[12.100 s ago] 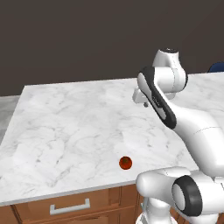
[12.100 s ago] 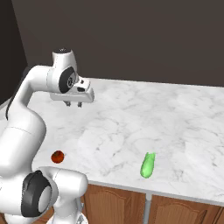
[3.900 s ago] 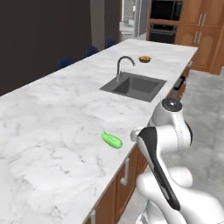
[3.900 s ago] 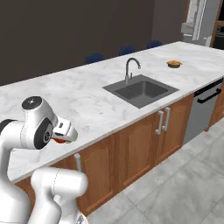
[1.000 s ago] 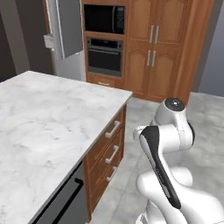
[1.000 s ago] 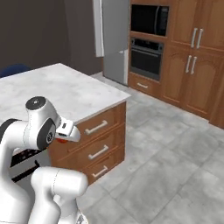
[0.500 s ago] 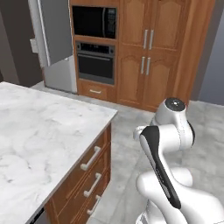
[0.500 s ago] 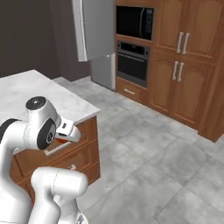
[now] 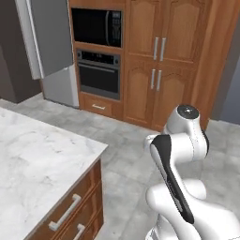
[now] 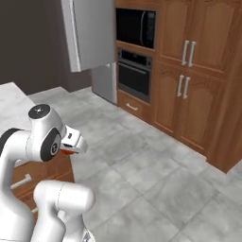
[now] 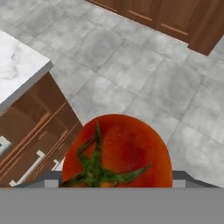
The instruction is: Place the tomato and corn inside the fridge drawer. Close the drawer after placing the vegetables.
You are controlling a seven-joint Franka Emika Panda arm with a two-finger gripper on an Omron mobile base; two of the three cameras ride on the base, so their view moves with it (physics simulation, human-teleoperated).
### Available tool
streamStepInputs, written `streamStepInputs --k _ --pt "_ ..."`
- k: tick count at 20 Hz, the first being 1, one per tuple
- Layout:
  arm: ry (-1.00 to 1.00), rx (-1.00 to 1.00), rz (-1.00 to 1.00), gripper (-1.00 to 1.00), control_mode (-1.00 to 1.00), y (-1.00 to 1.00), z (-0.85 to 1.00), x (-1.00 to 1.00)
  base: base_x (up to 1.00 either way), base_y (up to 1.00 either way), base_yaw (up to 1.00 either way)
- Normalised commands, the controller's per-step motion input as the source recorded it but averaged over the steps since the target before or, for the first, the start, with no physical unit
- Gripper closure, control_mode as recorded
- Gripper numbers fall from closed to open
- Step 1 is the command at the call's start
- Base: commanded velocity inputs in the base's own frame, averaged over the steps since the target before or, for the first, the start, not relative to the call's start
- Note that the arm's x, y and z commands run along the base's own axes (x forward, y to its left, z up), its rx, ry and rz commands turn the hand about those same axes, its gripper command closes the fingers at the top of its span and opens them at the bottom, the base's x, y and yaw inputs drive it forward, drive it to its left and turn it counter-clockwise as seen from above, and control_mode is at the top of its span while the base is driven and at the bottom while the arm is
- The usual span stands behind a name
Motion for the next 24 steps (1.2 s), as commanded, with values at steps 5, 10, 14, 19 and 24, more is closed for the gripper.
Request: streamStepInputs --k 5,10,14,19,24 --pt "0.0 0.0 0.0 1.0 1.0 0.0 0.0 0.0 1.0 -0.78 0.23" --pt "0.0 0.0 0.0 1.0 1.0 0.0 0.0 0.0 1.0 -0.71 0.3" --pt "0.0 0.0 0.0 1.0 1.0 0.0 0.0 0.0 1.0 -0.43 0.42" --pt "0.0 0.0 0.0 1.0 1.0 0.0 0.0 0.0 1.0 -0.42 0.45" --pt "0.0 0.0 0.0 1.0 1.0 0.0 0.0 0.0 1.0 -0.36 0.46"
